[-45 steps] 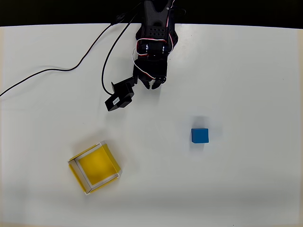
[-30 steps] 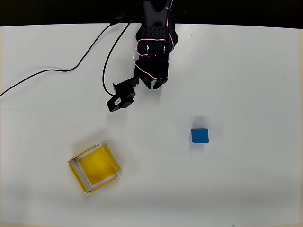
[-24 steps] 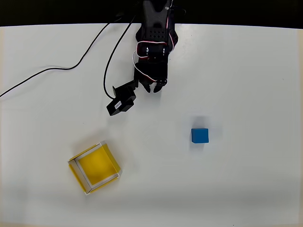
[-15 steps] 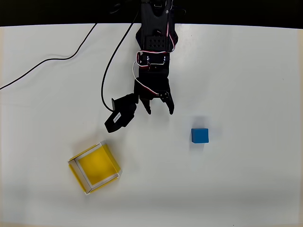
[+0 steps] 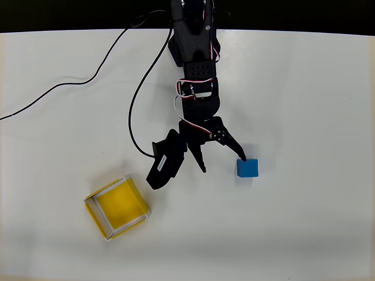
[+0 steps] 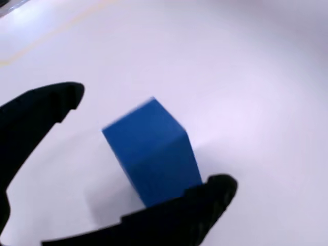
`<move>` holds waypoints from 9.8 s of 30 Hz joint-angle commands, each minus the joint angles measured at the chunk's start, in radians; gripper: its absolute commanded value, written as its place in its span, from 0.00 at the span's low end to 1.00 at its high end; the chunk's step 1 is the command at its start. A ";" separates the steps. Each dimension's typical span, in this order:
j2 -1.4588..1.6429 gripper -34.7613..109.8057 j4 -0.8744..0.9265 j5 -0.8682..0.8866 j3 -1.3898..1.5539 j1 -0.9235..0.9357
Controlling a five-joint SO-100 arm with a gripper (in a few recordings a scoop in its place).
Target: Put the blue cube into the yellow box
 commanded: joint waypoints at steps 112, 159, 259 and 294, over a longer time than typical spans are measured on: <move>-0.657 0.30 -0.209 -0.210 -0.916 0.746; -0.945 0.48 -0.318 -0.083 -0.931 0.680; 1.045 0.24 1.545 0.060 0.268 0.202; 1.045 0.24 1.545 0.060 0.268 0.202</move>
